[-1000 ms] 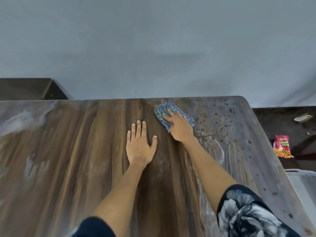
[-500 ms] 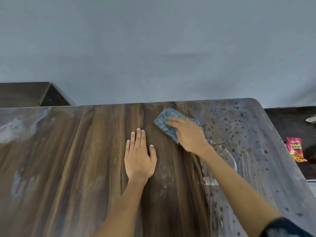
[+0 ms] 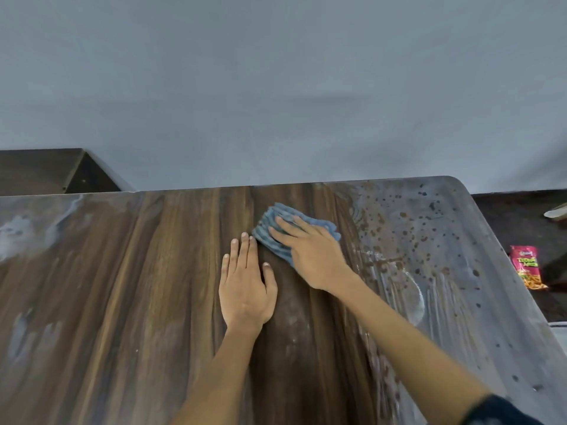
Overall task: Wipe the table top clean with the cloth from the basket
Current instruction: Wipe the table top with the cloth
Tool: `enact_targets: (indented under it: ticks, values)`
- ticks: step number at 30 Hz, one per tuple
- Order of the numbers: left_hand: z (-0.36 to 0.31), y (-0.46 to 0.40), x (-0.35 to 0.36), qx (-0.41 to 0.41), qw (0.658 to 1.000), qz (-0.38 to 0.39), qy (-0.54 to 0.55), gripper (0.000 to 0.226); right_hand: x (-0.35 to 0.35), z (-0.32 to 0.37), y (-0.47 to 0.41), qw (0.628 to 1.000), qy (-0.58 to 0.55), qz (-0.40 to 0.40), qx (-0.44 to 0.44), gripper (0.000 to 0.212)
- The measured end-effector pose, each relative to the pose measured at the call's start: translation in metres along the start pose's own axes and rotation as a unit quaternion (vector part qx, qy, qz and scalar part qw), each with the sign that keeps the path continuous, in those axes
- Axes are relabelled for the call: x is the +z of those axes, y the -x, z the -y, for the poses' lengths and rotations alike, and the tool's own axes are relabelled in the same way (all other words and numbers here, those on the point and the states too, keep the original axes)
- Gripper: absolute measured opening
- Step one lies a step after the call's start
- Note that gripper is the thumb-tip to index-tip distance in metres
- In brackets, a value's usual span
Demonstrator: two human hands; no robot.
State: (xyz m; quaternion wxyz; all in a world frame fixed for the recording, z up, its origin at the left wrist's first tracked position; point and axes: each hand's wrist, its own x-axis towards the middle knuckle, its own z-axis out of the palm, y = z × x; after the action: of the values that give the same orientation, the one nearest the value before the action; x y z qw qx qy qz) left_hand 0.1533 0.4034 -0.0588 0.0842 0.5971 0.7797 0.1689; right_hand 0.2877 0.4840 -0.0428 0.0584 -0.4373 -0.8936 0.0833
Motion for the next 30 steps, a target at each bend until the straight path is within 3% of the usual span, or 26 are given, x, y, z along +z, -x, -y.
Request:
enact_targets:
  ticks: [6,11,17,20,25,28,30]
  values:
    - [0.0,0.001,0.001,-0.002,1.0,0.0,0.002,0.054,-0.025,-0.071,-0.02,0.972,0.002,0.006,0.234,0.054]
    - [-0.001,0.001,-0.002,-0.003,1.0,0.004,0.017,0.053,-0.018,-0.036,-0.064,0.985,-0.017,0.01,0.174,0.051]
    - [0.001,0.002,-0.002,-0.015,0.998,-0.007,0.069,0.049,-0.001,0.021,0.049,0.998,-0.058,0.011,0.038,0.053]
    - [0.0,0.003,-0.002,-0.016,0.998,-0.011,0.067,0.048,-0.009,-0.002,0.086,0.993,-0.067,0.013,0.1,0.055]
    - [0.001,0.007,-0.005,-0.009,0.999,-0.003,0.053,0.048,-0.028,-0.035,0.032,0.972,-0.026,0.011,0.233,0.054]
    - [0.0,0.009,-0.008,0.0,0.998,-0.005,0.063,0.047,-0.021,-0.012,0.019,0.975,-0.047,0.009,0.216,0.057]
    - [0.004,0.01,-0.011,0.0,0.996,-0.006,0.095,0.046,-0.011,0.016,0.038,0.988,-0.06,0.017,0.144,0.057]
